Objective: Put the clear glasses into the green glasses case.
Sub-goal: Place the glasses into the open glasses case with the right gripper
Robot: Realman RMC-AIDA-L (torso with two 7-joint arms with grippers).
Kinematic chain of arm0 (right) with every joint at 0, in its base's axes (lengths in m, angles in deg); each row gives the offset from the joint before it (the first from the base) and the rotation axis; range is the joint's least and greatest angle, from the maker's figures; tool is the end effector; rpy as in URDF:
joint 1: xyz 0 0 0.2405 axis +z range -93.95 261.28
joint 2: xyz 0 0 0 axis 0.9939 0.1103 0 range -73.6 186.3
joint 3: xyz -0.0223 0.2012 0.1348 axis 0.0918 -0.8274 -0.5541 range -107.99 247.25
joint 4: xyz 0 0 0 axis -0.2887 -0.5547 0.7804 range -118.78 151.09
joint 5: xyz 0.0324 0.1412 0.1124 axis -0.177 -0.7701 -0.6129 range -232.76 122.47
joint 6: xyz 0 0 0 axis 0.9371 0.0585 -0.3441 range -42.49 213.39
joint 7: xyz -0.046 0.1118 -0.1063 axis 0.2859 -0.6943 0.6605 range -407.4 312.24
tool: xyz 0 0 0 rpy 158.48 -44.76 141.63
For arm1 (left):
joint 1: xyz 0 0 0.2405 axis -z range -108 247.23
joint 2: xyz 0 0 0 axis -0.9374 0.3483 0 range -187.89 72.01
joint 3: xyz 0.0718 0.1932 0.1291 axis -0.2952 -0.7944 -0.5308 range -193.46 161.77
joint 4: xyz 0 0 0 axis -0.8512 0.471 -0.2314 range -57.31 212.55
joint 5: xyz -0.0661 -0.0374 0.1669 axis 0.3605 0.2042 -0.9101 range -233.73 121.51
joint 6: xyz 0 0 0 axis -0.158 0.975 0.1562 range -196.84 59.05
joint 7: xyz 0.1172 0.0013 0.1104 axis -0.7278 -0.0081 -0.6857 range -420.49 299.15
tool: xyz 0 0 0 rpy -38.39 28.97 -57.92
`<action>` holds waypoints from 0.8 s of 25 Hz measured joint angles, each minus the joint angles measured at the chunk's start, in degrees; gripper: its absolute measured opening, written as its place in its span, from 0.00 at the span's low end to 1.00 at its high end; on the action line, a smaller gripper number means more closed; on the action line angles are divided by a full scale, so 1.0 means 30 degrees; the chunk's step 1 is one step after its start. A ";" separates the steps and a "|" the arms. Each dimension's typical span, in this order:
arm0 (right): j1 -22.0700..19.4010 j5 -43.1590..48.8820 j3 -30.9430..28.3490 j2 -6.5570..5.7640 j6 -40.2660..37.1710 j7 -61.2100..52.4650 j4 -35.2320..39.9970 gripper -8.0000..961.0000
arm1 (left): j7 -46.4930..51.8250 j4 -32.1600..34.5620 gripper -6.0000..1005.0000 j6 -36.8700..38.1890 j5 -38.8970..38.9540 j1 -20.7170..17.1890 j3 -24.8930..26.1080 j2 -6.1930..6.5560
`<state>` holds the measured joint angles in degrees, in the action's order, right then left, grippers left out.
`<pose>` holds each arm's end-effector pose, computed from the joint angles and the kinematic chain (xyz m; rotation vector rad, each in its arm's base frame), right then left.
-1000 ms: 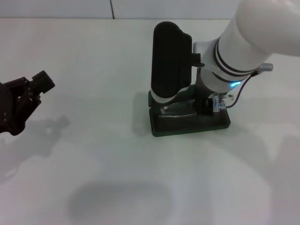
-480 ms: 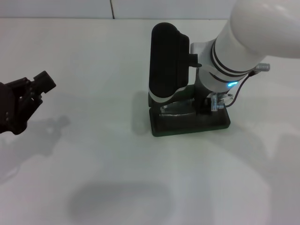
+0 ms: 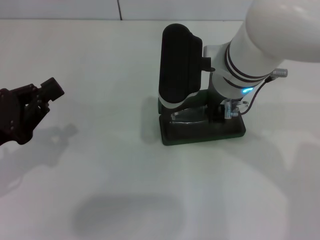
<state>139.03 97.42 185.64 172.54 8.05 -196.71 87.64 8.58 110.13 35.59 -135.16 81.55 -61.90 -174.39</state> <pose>0.0982 0.3440 -0.0783 -2.6165 -0.1388 -0.8973 -0.2504 0.2365 0.0502 -2.3097 -0.5626 -1.3185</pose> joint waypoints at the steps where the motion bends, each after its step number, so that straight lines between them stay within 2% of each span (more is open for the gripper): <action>1: 0.0001 0.0003 0.0002 0.0000 0.0022 -0.0015 -0.0006 0.11 | 0.0000 -0.0010 0.09 0.0000 -0.0004 -0.0007 0.0000 -0.0001; 15: -0.0063 0.0116 0.0264 -0.0001 0.0345 -0.0036 -0.0043 0.11 | 0.0000 -0.0030 0.10 0.0108 -0.0021 -0.0200 -0.0001 0.0072; 20: -0.0125 0.0128 0.0262 -0.0001 0.0348 -0.0037 -0.0042 0.11 | 0.0010 0.0132 0.10 0.1089 -0.0006 -0.0312 -0.0017 0.0732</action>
<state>138.66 97.81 186.43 172.53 9.10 -196.82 87.52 8.61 110.53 38.86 -135.18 80.62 -61.95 -172.20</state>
